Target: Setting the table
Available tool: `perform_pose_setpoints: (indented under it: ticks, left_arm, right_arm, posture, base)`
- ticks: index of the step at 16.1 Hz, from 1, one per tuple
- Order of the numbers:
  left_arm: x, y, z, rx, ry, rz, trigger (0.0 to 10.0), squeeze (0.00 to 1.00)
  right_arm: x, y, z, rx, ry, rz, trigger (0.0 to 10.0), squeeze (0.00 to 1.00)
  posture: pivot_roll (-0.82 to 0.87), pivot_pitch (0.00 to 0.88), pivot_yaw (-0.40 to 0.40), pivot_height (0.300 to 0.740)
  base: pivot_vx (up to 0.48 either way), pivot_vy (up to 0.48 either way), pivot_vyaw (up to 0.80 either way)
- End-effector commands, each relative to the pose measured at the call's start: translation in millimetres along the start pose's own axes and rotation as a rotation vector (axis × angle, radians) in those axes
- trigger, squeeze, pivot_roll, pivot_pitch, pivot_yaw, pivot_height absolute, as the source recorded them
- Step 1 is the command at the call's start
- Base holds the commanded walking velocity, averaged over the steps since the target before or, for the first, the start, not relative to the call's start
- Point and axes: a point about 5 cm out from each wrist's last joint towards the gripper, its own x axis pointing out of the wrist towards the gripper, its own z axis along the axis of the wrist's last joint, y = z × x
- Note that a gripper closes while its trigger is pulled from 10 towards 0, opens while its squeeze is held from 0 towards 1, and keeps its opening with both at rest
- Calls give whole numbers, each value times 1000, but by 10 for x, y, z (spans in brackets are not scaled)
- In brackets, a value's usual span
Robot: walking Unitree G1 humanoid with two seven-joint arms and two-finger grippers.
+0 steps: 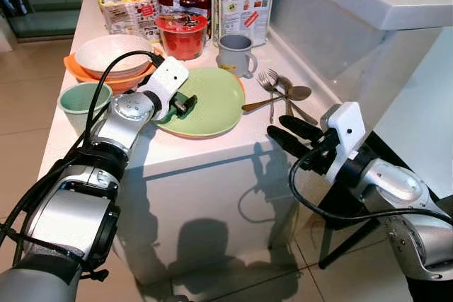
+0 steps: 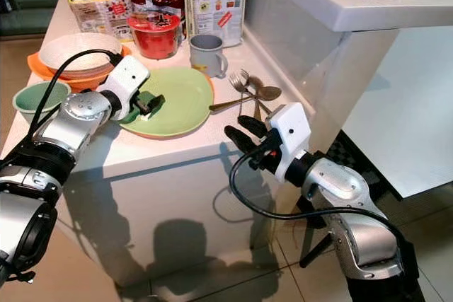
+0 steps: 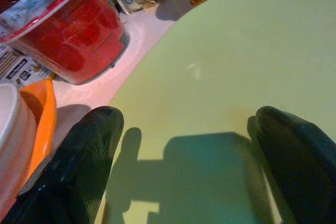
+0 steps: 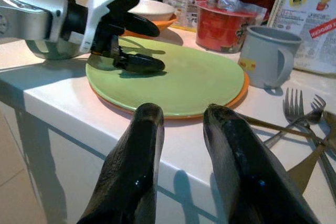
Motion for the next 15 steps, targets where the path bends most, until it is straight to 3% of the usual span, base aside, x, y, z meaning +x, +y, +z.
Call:
perform_pose_setpoints:
  ticks: [1,6,10,14,15]
  left_arm:
    - [3,16,58,20,-16,-27,10000,0]
    - [2,-166,19,82,10,-226,10000,0]
    - [-16,-175,85,88,-10,-285,10000,0]
    - [-46,-170,89,106,-6,-317,10000,0]
    - [-49,-159,95,112,-5,-314,10000,0]
  right_arm:
    - [-44,-55,8,7,-2,-5,10000,0]
    - [-18,-58,4,-3,5,20,10000,0]
    - [-3,-75,11,-28,16,40,10000,0]
    - [79,-36,23,-164,32,79,10000,0]
    - [135,8,41,-171,2,114,10000,43]
  posture:
    - [12,0,-40,740]
    - [19,0,-45,740]
    - [23,0,-48,740]
    - [23,0,-41,740]
    - [27,0,-42,740]
  base:
    - [0,0,0]
    - [0,0,0]
    - [0,0,0]
    - [0,0,0]
    - [0,0,0]
